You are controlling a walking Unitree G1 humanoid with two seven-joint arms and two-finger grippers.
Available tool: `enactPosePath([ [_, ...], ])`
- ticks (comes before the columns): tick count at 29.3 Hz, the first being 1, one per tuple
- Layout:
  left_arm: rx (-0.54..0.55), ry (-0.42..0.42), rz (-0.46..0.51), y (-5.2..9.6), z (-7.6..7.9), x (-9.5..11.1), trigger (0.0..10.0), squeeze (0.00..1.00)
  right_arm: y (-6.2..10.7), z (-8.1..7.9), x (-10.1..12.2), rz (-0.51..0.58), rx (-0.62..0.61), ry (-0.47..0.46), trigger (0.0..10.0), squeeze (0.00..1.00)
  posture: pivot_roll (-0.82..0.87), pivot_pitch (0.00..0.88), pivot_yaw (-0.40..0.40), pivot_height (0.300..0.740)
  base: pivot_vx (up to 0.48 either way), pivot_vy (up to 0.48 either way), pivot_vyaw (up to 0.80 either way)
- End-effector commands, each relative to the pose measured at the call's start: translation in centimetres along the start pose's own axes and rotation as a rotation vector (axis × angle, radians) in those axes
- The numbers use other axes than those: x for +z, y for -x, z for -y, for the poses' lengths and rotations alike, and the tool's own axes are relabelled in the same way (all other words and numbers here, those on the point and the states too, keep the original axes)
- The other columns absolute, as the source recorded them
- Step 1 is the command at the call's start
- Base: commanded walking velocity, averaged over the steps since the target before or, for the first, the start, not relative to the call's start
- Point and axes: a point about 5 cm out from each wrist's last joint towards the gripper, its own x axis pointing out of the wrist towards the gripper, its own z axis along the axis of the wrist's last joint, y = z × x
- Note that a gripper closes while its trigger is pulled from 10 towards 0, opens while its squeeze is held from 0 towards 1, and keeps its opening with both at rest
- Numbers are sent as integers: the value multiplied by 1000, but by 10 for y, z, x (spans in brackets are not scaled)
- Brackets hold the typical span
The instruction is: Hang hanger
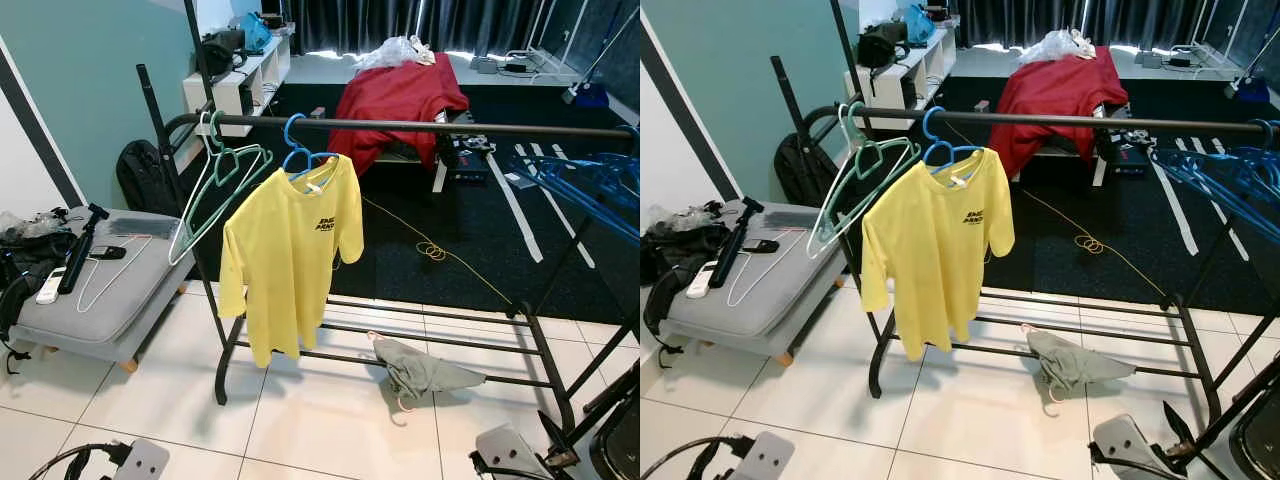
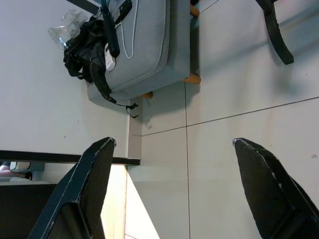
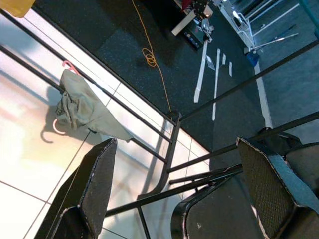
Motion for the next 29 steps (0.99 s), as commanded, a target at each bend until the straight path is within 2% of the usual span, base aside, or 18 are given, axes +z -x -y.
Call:
enactPosePath([
  [1, 1, -15, -29, -1, -7, -8, 10000, 0, 1, -8, -2, -19, 19, 4, 10000, 0, 30, 20, 33, 740, 0, 0, 0],
  [14, -5, -18, -43, -12, -10, -4, 10000, 0, -11, -14, 5, -23, 22, 4, 10000, 0, 3, 0, 61, 740, 0, 0, 0],
  [23, -8, -16, -47, -15, -5, 0, 10000, 0, -17, -13, 2, -34, 23, 5, 10000, 0, -8, 0, 19, 740, 0, 0, 0],
  [24, -69, -51, 17, -17, -3, 6, 10000, 0, -17, -13, 1, -36, 23, 6, 10000, 0, -49, 0, 29, 740, 0, 0, 0],
  [25, -69, -51, 17, -17, -3, 6, 10000, 0, -17, -13, 1, -36, 23, 6, 10000, 0, -49, 0, 29, 740, 0, 0, 0],
  [26, -132, -88, 79, -18, 0, 11, 10000, 0, -17, -13, 0, -37, 23, 6, 10000, 0, -60, 0, 31, 740, 0, 0, 0],
  [27, -132, -88, 79, -18, 0, 11, 10000, 0, -17, -13, 0, -37, 23, 6, 10000, 0, -60, 0, 31, 740, 0, 0, 0],
  [29, -199, -127, 145, -17, 3, 16, 10000, 0, -15, -12, -2, -39, 23, 8, 10000, 0, -64, 0, 25, 740, 0, 0, 0],
])
